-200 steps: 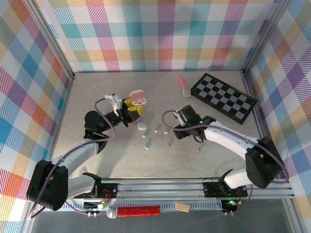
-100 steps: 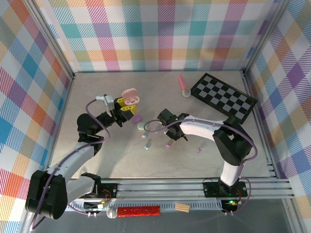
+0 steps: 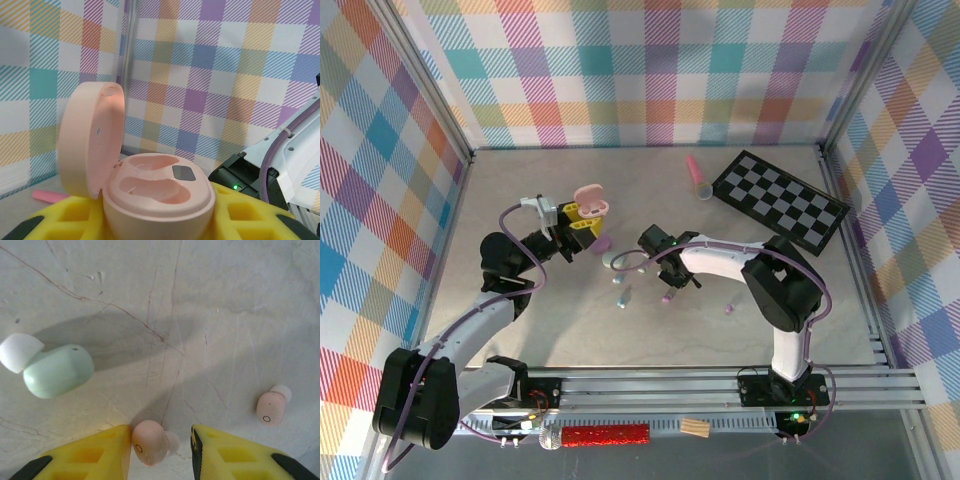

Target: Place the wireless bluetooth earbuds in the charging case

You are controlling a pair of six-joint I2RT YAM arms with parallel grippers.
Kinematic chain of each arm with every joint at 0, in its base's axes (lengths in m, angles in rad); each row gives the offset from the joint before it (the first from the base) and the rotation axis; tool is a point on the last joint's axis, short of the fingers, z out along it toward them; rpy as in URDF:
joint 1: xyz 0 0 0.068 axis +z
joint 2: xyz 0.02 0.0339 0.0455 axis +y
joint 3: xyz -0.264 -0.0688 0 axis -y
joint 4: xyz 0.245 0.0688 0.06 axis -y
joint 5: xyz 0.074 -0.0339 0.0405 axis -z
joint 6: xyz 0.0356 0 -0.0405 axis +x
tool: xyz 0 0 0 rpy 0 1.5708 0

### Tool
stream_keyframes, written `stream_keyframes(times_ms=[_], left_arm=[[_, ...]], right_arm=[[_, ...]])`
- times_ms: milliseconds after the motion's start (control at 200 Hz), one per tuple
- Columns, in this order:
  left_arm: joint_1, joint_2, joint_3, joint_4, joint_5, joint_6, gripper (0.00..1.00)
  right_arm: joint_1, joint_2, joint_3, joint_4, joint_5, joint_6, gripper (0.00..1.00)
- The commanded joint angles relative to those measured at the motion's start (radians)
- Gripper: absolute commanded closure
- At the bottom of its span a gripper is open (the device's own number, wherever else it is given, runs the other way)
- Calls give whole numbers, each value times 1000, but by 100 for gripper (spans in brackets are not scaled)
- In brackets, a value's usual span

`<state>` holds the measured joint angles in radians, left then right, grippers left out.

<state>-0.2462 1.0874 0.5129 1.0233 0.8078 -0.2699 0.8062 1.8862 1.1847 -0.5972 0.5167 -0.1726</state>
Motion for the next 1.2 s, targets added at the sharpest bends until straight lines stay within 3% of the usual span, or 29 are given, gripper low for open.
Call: stream_keyframes(times_ms=[0, 330, 500, 835, 1195], left_arm=[[11, 0, 10, 32, 28, -5, 63], [11, 0, 10, 32, 33, -6, 62], [12, -4, 6, 32, 36, 6, 62], [4, -16, -6, -11, 24, 63, 62], [-89, 9, 25, -137, -3, 195, 62]], right_arm=[[5, 24, 23, -24, 18, -16, 64], [-3, 36, 29, -19, 47, 3, 79], [-18, 20, 27, -22, 18, 27, 80], [-162, -176, -15, -39, -354, 240, 80], [-430, -338, -121, -2, -831, 406, 80]])
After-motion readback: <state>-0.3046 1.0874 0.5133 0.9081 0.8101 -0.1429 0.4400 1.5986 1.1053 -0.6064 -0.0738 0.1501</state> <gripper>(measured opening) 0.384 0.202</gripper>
